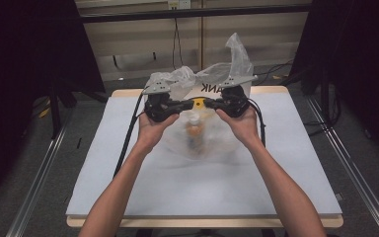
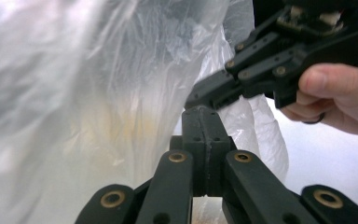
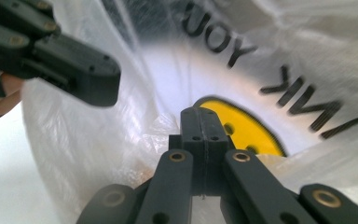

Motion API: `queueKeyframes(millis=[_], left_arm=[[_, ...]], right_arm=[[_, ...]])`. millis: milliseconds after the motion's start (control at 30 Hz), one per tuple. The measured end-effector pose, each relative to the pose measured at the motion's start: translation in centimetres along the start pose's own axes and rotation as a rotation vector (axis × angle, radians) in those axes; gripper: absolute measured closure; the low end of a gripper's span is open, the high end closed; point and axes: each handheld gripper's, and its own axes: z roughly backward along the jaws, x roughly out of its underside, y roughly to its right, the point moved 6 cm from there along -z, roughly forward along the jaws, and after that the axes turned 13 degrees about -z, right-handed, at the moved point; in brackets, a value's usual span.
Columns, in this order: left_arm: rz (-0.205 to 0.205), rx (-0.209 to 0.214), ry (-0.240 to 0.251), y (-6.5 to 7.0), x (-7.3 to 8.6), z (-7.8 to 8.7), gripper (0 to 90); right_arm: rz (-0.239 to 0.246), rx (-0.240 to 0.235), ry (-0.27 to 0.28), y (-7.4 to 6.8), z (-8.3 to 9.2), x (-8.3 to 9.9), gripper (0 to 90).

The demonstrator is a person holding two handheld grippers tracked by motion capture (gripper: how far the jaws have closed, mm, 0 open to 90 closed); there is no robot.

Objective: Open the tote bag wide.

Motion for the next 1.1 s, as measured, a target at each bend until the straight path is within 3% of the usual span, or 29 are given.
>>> queueKeyframes(millis=[133, 367, 433, 600, 667, 833, 1100], left_arm=[[0.005, -0.001, -0.019, 0.4, 0.7, 0.1, 90.0], [0.024, 0.009, 0.011, 1.1, 1.7, 0.4, 90.0], [0.016, 0.013, 0.004, 1.6, 2.2, 0.6, 90.0], [0.039, 0.014, 0.003, 2.0, 3.7, 1.6, 90.0], [0.069, -0.007, -0.026, 1.5, 5.1, 2.1, 90.0], [0.083, -0.021, -0.105, 1.0, 7.5, 2.3, 90.0], [0.113, -0.010, -0.202, 1.2, 11.4, 0.5, 90.0]], right_arm=[[-0.007, -0.025, -0.016, -0.2, 0.0, 1.8, 90.0], [-0.018, -0.069, -0.022, -0.5, 0.2, 3.5, 90.0], [0.012, -0.067, -0.046, -0.7, 0.3, 3.9, 90.0], [0.047, -0.078, -0.090, -1.1, 0.9, 4.4, 90.0], [0.053, -0.087, -0.113, -1.3, 1.1, 5.3, 90.0], [0.041, -0.099, -0.153, -1.1, 0.3, 7.6, 90.0], [0.023, -0.091, -0.184, -0.7, -1.2, 9.9, 90.0]])
